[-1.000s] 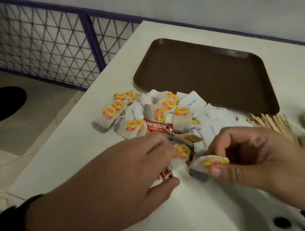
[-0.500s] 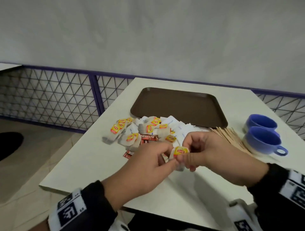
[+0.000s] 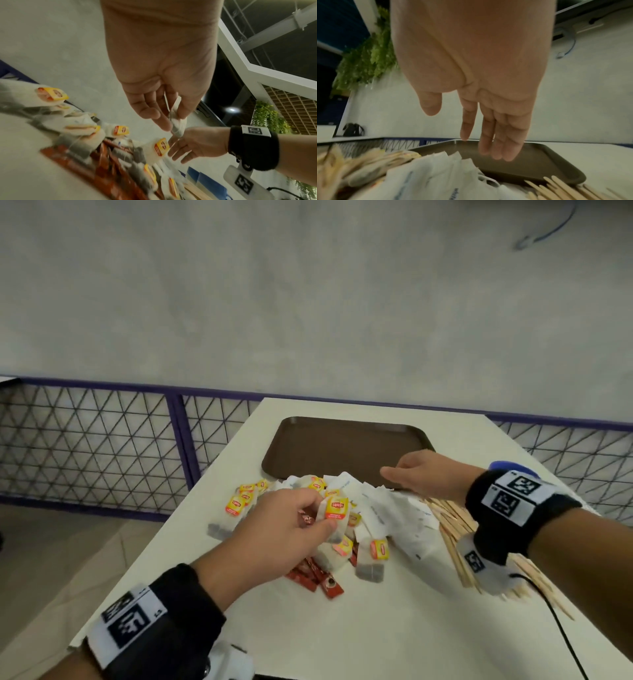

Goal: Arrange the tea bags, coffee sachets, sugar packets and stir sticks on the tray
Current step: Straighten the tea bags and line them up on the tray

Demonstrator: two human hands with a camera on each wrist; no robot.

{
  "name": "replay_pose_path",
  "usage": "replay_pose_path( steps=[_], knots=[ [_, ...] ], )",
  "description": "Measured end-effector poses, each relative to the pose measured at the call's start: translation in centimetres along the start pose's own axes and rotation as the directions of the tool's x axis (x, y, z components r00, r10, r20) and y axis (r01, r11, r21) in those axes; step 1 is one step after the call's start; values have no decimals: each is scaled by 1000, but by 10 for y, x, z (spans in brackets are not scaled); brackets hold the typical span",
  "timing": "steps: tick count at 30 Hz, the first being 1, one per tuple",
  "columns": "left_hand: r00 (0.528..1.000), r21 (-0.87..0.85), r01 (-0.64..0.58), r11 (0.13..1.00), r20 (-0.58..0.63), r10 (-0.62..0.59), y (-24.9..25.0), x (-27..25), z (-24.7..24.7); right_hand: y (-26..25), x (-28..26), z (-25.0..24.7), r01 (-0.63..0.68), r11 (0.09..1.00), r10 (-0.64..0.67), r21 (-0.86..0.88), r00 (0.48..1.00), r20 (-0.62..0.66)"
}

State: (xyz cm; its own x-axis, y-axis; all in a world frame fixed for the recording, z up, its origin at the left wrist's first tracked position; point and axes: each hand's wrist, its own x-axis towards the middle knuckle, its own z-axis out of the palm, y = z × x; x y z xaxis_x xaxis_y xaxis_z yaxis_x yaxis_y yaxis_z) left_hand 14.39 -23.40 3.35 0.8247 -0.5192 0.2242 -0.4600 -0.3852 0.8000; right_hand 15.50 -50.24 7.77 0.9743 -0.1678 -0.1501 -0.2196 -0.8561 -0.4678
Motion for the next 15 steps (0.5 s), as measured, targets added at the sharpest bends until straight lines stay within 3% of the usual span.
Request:
replay_pose_path(
  steps=[2,6,9,12,15],
  knots=[
    [1000,57,-16,998,20,15,0,14,-13,-1,14,4,-30,994,38,-106,997,72],
    [998,96,-4,995,63,-2,2,40,-33,-8,38,13,-31,991,47,-130,991,123],
    [998,89,-3,996,57,-2,2,63,-42,-25,51,8,59,993,-68,103,993,93],
    [998,81,34,996,43,-37,1,88,-47,-51,52,-12,125,893,-210,433,965,155],
    [998,42,59,997,34,-61,1,109,-48,-68,55,-26,217,854,-343,472,918,198]
  ],
)
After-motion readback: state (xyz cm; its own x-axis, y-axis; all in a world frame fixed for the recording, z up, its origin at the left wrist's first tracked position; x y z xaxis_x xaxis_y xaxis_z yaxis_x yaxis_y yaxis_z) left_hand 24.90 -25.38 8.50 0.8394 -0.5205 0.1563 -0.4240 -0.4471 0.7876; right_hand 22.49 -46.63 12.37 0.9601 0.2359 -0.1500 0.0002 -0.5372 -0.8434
